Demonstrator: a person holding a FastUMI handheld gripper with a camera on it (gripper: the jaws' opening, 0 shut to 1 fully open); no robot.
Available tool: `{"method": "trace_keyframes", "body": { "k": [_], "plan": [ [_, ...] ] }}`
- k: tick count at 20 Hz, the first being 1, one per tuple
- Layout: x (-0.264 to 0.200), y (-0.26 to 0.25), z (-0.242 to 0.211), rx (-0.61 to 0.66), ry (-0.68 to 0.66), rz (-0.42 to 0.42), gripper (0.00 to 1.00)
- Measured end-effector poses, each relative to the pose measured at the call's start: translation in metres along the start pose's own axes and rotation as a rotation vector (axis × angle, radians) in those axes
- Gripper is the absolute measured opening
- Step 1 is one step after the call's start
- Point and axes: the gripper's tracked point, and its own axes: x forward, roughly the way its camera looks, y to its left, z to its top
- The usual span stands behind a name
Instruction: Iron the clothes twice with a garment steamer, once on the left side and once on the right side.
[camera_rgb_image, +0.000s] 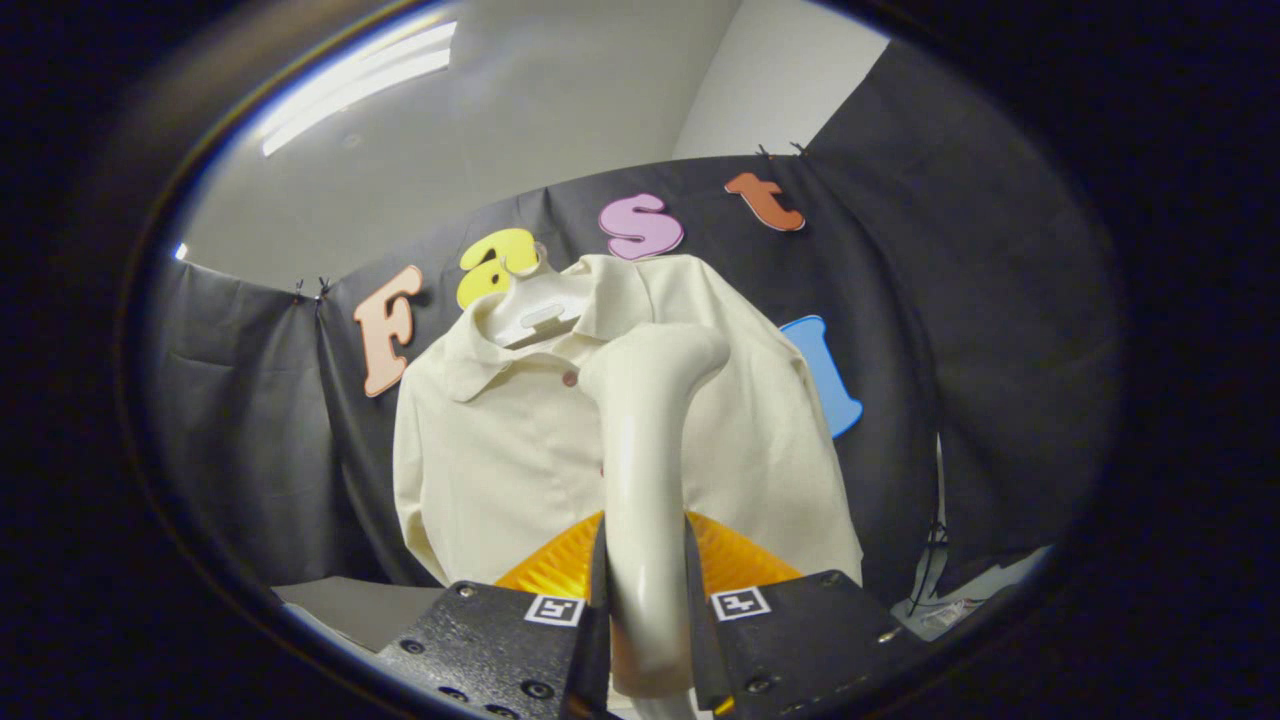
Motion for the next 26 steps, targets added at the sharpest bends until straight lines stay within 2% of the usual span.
{"method": "trace_keyframes", "body": {
  "k": [4, 10, 26],
  "plan": [
    [0.024, -0.013, 0.0, 0.0, 0.005, -0.026, 0.32],
    [0.031, -0.018, -0.017, 0.064, -0.002, 0.0, 0.32],
    [-0.014, -0.067, -0.117, 0.155, 0.125, -0.069, 0.32]
  ]
}}
